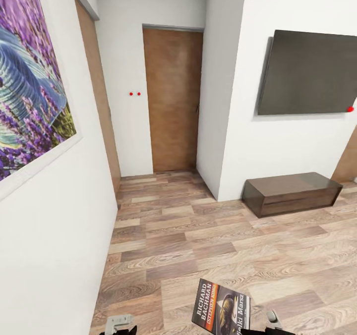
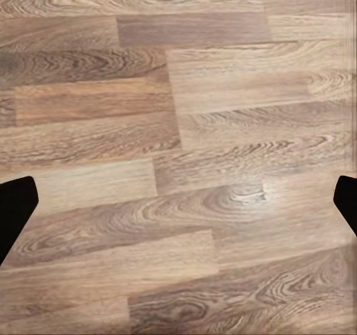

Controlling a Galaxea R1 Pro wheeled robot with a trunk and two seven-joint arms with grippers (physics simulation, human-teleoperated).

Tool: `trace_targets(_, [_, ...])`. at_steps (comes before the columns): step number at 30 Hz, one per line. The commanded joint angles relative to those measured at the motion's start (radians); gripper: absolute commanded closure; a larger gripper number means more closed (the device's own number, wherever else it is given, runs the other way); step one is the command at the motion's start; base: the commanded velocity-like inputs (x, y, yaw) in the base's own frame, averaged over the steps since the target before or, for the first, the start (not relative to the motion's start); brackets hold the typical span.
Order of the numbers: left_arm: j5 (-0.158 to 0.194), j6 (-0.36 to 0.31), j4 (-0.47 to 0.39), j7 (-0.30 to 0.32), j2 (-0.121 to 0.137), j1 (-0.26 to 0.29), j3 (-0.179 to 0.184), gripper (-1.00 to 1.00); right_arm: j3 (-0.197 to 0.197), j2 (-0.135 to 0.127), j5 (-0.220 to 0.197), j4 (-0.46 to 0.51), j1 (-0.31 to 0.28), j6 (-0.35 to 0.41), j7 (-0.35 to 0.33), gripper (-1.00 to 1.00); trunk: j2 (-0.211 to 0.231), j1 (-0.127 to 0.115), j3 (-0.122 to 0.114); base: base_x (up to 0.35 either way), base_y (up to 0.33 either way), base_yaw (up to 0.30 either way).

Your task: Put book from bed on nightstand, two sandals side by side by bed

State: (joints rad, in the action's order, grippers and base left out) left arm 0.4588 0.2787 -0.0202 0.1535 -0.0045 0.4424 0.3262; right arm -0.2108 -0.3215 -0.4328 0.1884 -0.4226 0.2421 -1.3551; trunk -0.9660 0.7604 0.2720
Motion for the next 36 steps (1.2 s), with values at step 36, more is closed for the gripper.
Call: trace_targets(36, [0.011,0.004,0.002,0.004,0.0,0.001,0.007,-1.0,-0.007,0.0,-0.011,0.0,-0.001,0.011,-0.002,1.0,-0.001,0.0,0.009,0.289,0.0,-0.281])
